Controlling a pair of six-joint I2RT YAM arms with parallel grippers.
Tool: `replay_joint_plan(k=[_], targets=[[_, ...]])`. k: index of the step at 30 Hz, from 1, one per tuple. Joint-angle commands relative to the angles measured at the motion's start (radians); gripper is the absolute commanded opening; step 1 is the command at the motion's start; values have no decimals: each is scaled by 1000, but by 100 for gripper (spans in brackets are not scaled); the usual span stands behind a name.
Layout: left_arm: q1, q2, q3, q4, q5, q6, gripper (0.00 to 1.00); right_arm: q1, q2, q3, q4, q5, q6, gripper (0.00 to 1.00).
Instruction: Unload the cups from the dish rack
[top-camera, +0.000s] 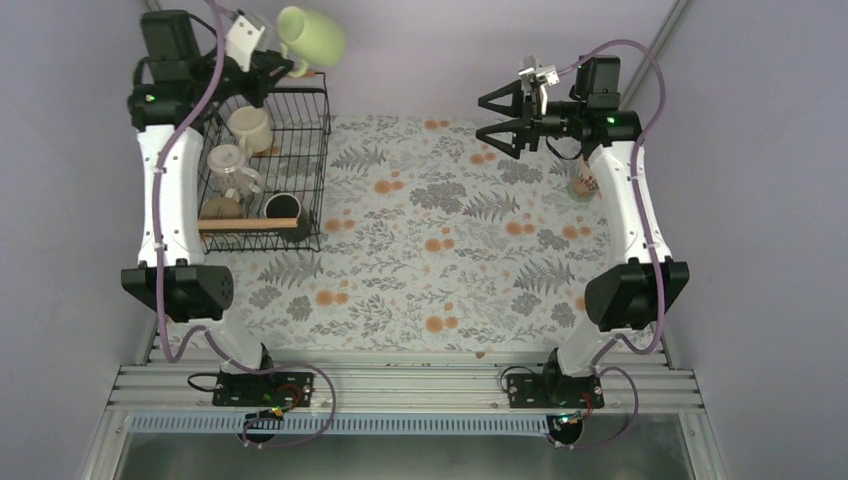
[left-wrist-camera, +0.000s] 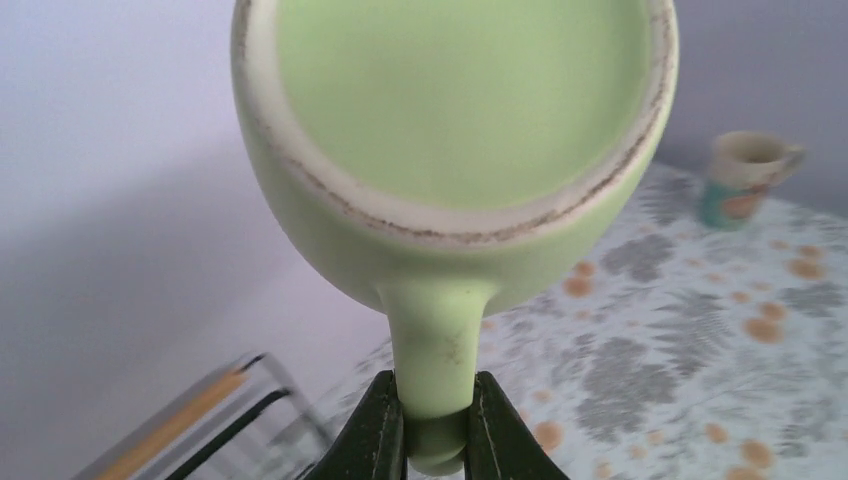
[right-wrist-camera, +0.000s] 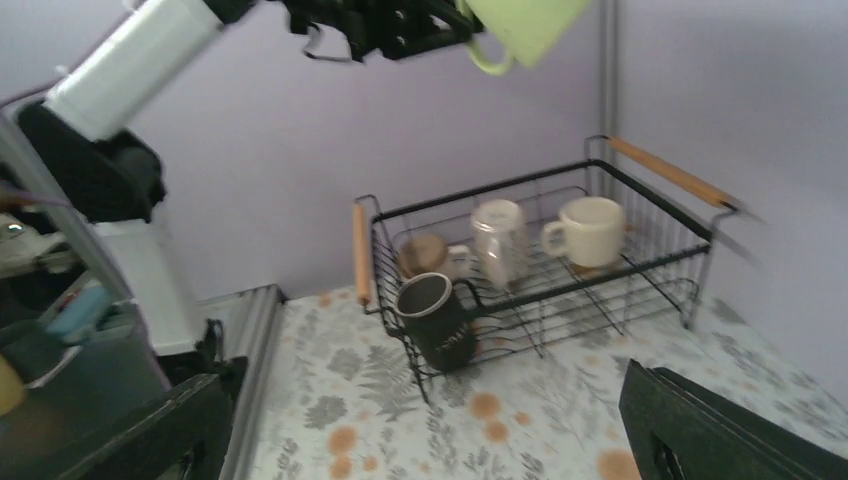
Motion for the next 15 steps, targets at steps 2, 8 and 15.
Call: replay_joint_plan(k=[2,8,15], targets=[[-112,-92,-225,349,148,-145,2,19,21,-123,520,-333,421,100],[-288,-160,-361,522,82,-184,2,34,106,-40,530,-338,442,100],[-386,-106,-316,571,73,-242,2,43,171,-7,511,-344,447,100]])
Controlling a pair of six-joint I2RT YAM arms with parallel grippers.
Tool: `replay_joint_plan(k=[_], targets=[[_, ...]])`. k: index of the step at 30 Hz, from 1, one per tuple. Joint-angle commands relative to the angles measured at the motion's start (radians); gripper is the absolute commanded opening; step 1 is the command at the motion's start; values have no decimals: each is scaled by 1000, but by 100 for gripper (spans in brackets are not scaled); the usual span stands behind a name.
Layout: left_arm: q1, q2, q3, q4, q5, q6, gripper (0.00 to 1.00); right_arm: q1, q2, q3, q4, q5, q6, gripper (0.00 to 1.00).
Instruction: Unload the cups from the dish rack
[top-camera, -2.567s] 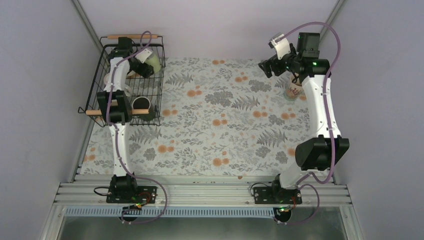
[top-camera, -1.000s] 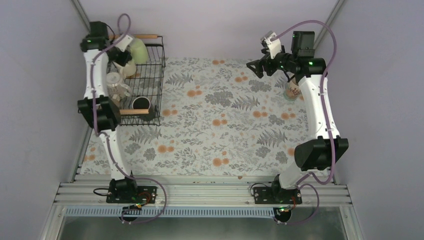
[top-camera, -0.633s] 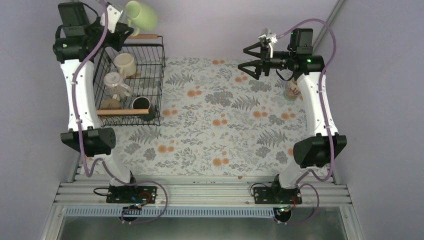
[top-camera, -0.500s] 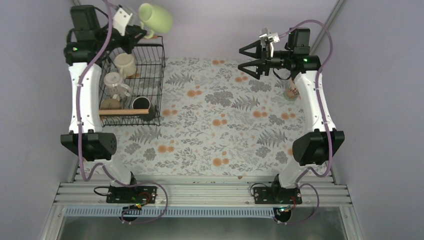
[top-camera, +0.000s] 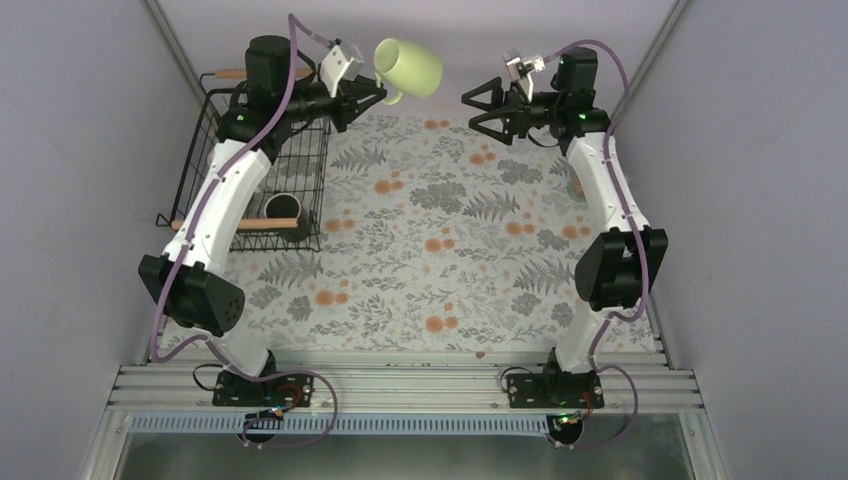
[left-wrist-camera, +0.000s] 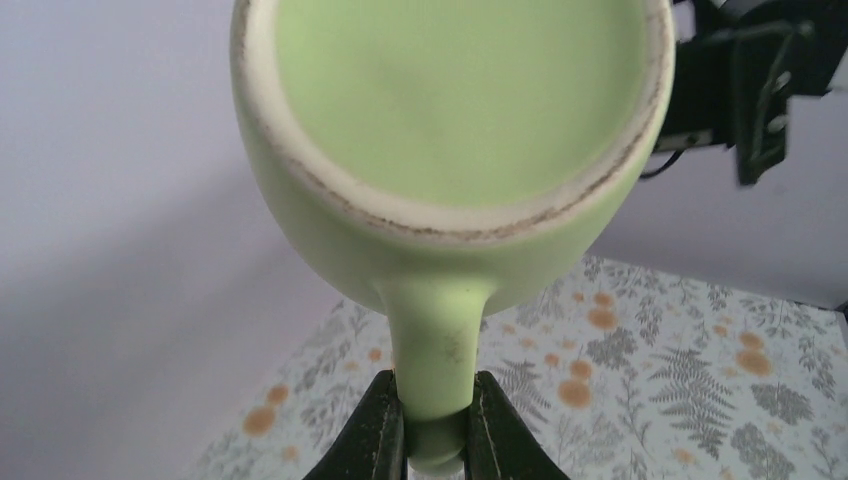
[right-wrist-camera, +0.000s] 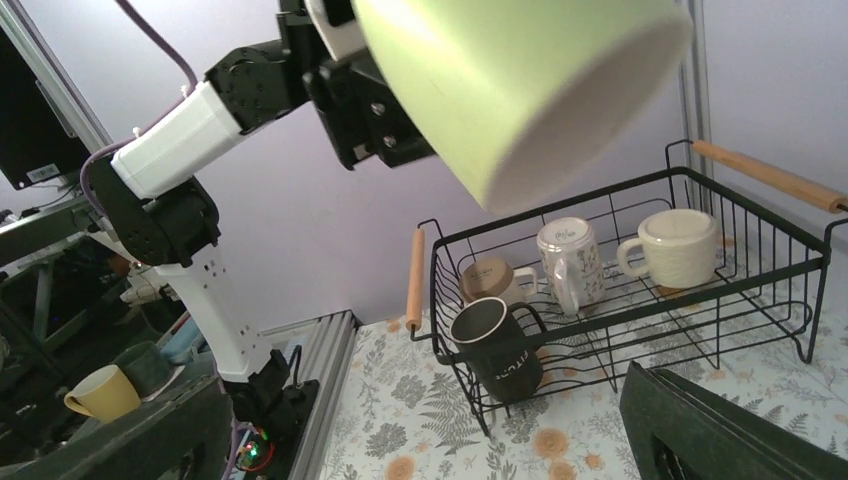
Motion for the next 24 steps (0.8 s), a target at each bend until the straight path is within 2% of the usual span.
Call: replay_joint_plan(k=[1,21,24], targets=[[-41,-17,48,184,9,-54,2,16,30,34,33,-129,38,100],[-167,154,100,239,125,-104,2,39,18,82,31,-169,14,100],[-167,175,103,265,179,-143,2,43,12,84,13,-189,-4,94]])
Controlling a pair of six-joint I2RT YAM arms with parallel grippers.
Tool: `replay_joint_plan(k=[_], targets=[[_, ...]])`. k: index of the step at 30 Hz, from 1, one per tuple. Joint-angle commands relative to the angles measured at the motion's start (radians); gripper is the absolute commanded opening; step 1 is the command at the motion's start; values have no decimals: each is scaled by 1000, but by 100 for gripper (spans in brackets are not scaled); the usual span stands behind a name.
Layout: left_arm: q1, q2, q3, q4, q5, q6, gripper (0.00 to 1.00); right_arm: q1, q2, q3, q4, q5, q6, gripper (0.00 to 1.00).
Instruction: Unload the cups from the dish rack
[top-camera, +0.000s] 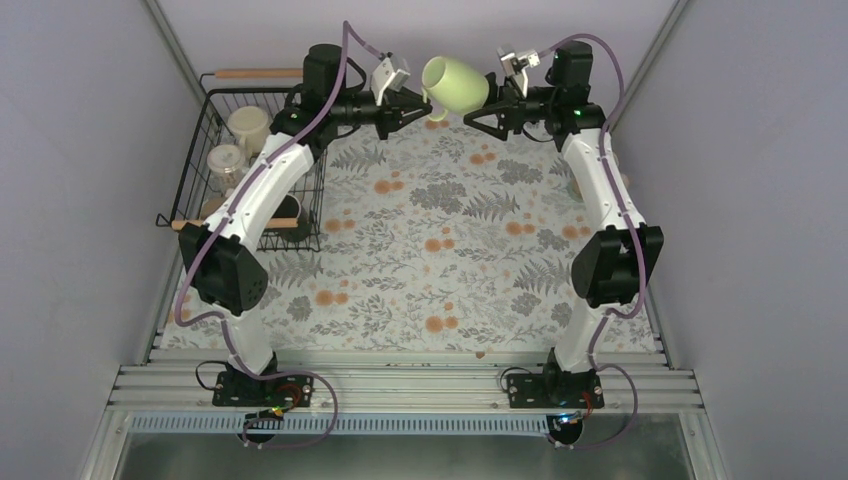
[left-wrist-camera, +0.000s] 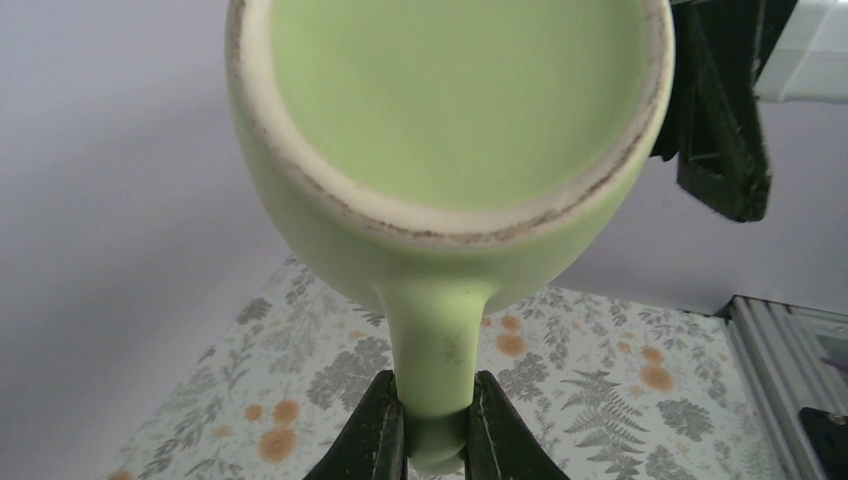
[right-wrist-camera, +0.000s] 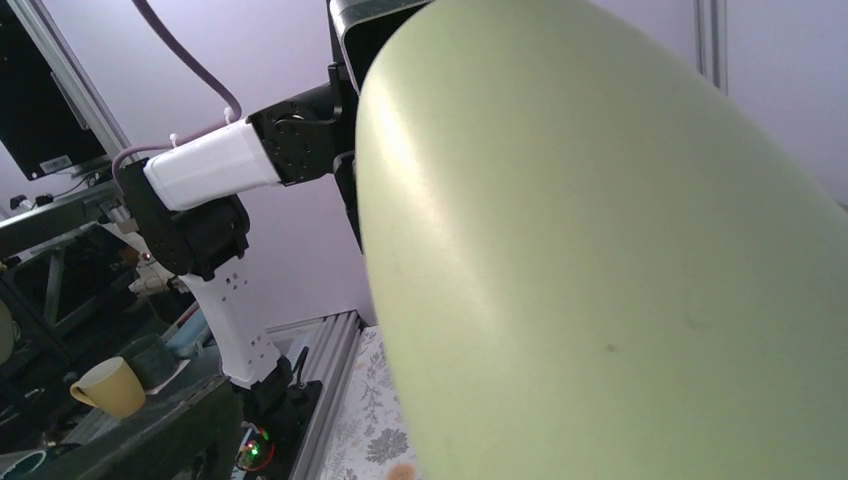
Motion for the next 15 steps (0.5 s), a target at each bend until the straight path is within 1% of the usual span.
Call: replay_joint_plan(k=[1,2,5,9,14,15], targets=[[-16,12,57,119,130,-60,2,20,-33,28,-15,-188,-39,92],[-16,18,61,127,145,-72,2,22,-38,26,-27,-191,-51,86],[-17,39,72,135,183,-99,2,22,-60,15,-43,-192,-70,74],[-26,58,68,137,228,-105,2,23,-96,-8,-62,-200,-106,63],[-39,68,31,153,257,-94,3,23,-124,-23,-76,-199,-110,52],[-42,70,27,153,262,-92,2,24,-129,-25,-78,-198,-110,48]])
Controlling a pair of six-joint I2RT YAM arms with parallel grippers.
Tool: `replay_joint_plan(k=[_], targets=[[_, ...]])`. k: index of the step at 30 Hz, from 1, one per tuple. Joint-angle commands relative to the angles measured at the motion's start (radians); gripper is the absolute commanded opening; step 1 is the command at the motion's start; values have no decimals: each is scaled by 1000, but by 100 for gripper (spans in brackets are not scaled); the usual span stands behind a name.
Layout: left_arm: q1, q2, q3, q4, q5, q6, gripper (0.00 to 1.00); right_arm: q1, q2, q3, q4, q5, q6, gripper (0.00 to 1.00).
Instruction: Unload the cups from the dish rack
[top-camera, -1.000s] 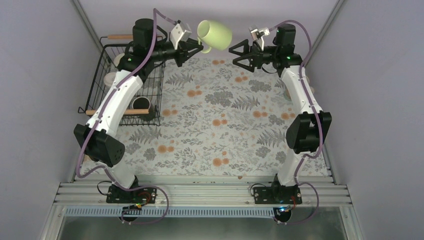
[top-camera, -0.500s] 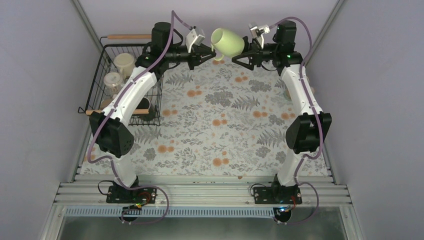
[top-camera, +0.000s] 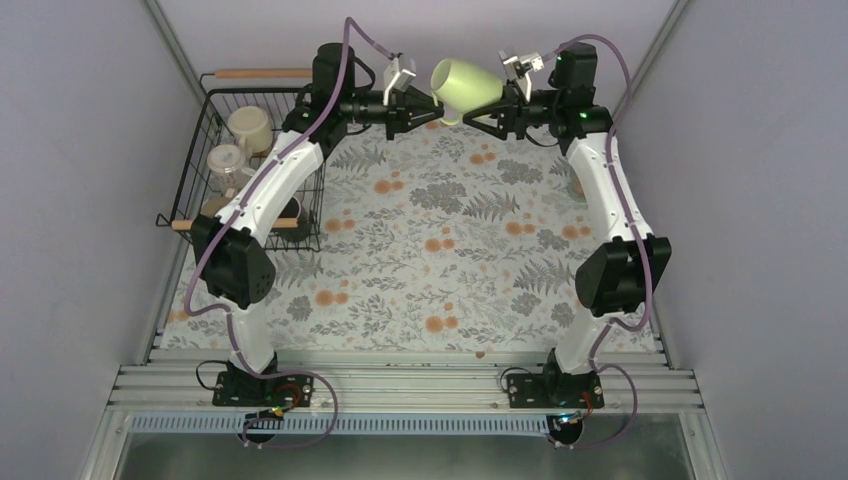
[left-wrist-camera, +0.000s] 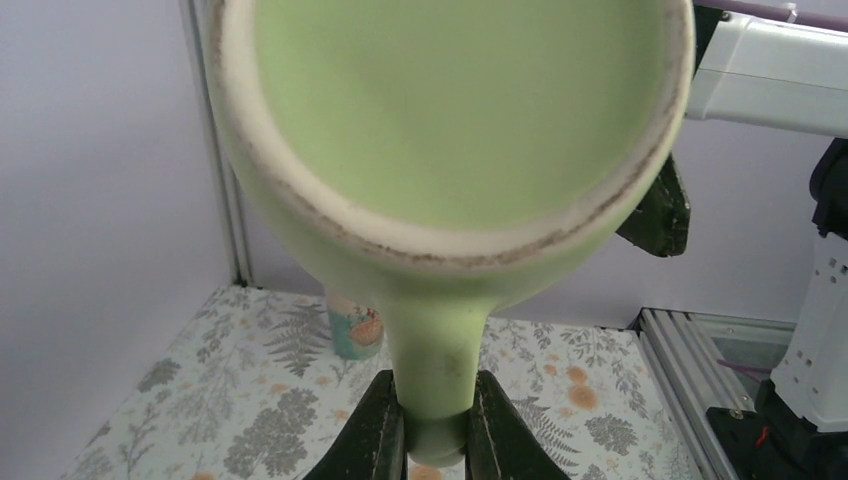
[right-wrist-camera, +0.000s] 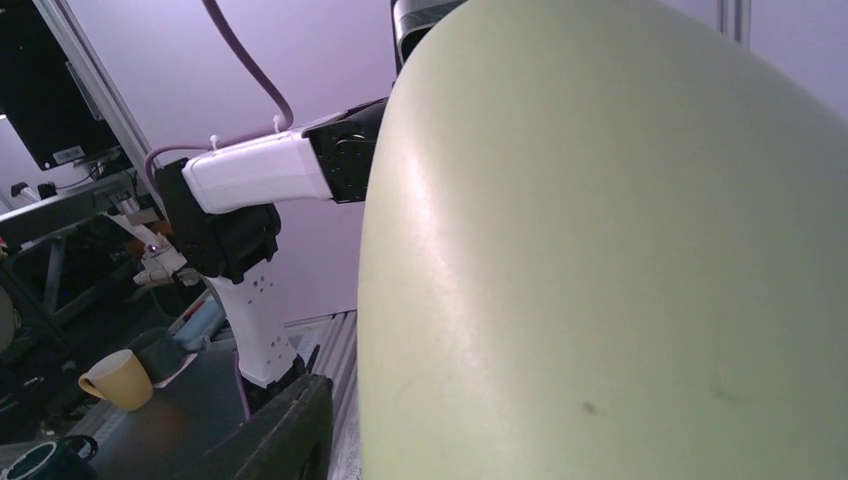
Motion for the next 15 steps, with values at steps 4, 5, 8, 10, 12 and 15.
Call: replay_joint_plan(k=[4,5,8,10,12,15], targets=[[-32,16,-8,44,101,-5,2,12,-86,-12,19,-170,-19,24],[-34,20,-9,45,105,-6,2,11,-90,-17,29,-166,-1,20],[-38,27,-4,32,108,0,2,12,-104,-31,36,-162,-4,15],[-39,31,6,12,106,19,3,11,-116,-39,39,-153,-6,10],[-39,31,13,-24,86,55,6,12,-128,-50,44,-130,-7,4],[-39,27,33,-107,30,132,9,8,-145,-80,55,-71,-14,3]])
